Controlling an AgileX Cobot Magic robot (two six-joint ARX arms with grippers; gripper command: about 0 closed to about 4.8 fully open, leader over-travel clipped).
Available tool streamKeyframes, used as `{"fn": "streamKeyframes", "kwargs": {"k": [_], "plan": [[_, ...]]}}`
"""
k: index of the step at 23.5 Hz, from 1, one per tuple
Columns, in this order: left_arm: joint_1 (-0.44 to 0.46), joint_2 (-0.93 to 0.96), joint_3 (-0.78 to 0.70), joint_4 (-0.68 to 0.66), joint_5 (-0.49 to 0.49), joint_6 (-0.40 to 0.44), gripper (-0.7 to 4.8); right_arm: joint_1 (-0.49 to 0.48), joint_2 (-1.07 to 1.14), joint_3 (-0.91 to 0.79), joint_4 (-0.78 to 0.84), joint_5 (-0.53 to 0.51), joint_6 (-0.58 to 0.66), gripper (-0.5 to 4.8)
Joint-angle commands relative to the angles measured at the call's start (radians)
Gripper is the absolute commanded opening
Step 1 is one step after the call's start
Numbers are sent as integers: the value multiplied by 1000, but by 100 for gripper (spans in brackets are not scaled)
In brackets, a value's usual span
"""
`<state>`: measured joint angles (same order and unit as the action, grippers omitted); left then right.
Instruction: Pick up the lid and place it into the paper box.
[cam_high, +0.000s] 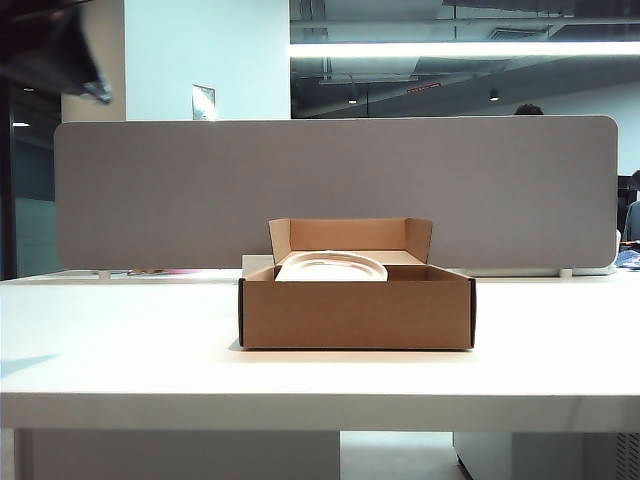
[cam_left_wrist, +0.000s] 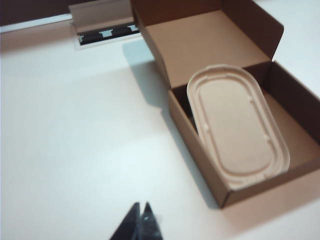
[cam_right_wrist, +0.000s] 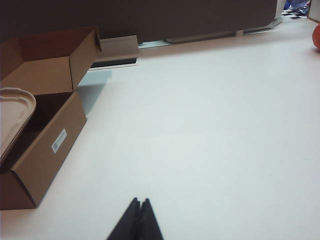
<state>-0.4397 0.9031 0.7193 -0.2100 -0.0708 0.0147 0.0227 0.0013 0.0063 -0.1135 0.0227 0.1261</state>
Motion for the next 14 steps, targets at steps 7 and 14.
{"fn": "streamKeyframes", "kwargs": {"k": [7,14], "plan": [[-2,-241,-281,10,-173,-226,-6,0,-2,-6,13,1,-3,-1],[1,-425,-515,192,-181,-232,-6,0,-2,-6,13,1,-3,-1]]}}
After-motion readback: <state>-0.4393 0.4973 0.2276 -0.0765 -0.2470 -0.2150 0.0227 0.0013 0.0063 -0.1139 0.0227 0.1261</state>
